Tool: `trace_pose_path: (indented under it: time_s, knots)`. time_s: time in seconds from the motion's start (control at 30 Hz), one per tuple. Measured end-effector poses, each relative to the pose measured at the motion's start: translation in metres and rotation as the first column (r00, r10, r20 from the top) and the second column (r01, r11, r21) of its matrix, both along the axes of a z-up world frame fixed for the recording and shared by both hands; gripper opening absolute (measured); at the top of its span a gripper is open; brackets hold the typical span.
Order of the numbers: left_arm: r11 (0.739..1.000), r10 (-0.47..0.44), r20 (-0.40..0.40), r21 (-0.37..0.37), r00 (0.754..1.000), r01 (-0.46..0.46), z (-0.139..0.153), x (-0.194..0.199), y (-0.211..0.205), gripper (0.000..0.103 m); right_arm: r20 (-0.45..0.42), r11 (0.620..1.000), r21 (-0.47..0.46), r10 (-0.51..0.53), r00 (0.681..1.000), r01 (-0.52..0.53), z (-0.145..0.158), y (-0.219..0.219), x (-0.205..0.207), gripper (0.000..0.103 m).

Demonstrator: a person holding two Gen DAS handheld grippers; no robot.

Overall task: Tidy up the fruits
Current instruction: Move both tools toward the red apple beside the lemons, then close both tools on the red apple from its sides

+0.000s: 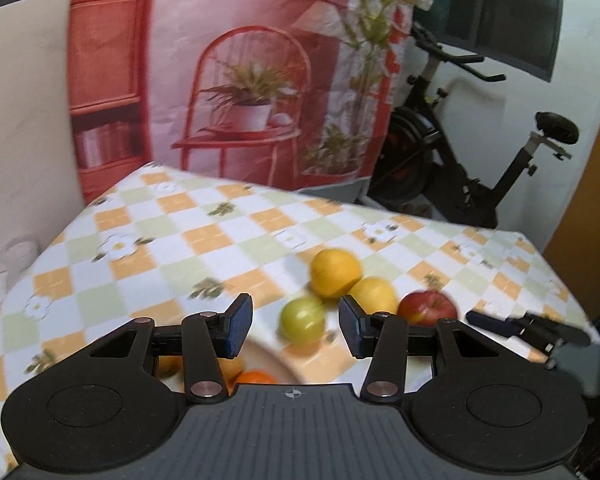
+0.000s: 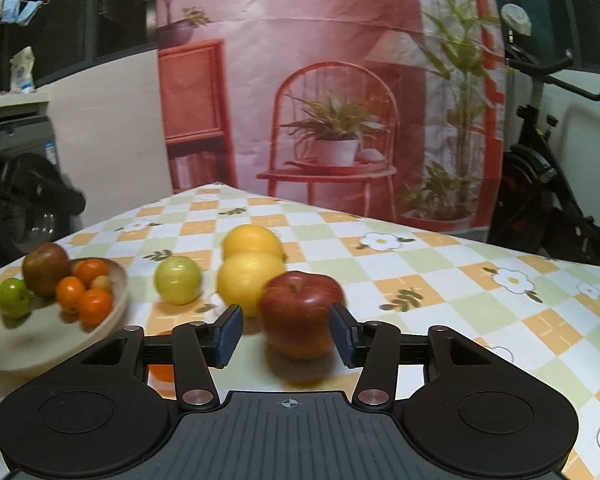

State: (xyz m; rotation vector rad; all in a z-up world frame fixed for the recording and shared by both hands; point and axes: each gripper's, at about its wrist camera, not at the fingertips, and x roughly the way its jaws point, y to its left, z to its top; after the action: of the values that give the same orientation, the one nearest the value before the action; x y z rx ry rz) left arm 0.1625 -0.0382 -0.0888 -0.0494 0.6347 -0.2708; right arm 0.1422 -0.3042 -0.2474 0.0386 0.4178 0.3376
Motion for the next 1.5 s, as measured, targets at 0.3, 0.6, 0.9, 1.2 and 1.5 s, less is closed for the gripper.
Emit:
trace_pose_path:
  time_s: [0.3,0.6,0.9,1.2,1.5]
  knots:
    - [0.991,-0.133,-0.041,-0.037,0.990,0.131,-0.011,0.045,-0.053,0.050,-0.006,0.997,-0.075,0.011,1.000,-0.012,-0.009,0.001,0.017,0.061]
    - [0.970,-0.240,-0.136,-0.068,0.961,0.233,-0.040,0.081,-0.086,0.051,-0.056,0.998,-0.046,0.048,0.997,-0.050,-0.012,0.002,0.043,0.060]
    - [0.954,-0.299,-0.189,-0.063,0.935,0.292,-0.054,0.091,-0.104,0.050,-0.116,0.997,-0.034,0.068,0.991,-0.072,-0.017,0.000,0.055,0.059]
    - [0.956,-0.293,-0.221,-0.082,0.930,0.282,-0.058,0.102,-0.106,0.050,-0.122,0.997,0.005,0.075,0.990,-0.075,-0.017,-0.007,0.056,0.057]
    - [0.946,-0.324,-0.246,-0.076,0.914,0.315,-0.062,0.100,-0.114,0.049,-0.148,0.996,0.023,0.084,0.985,-0.082,-0.019,-0.008,0.061,0.060]
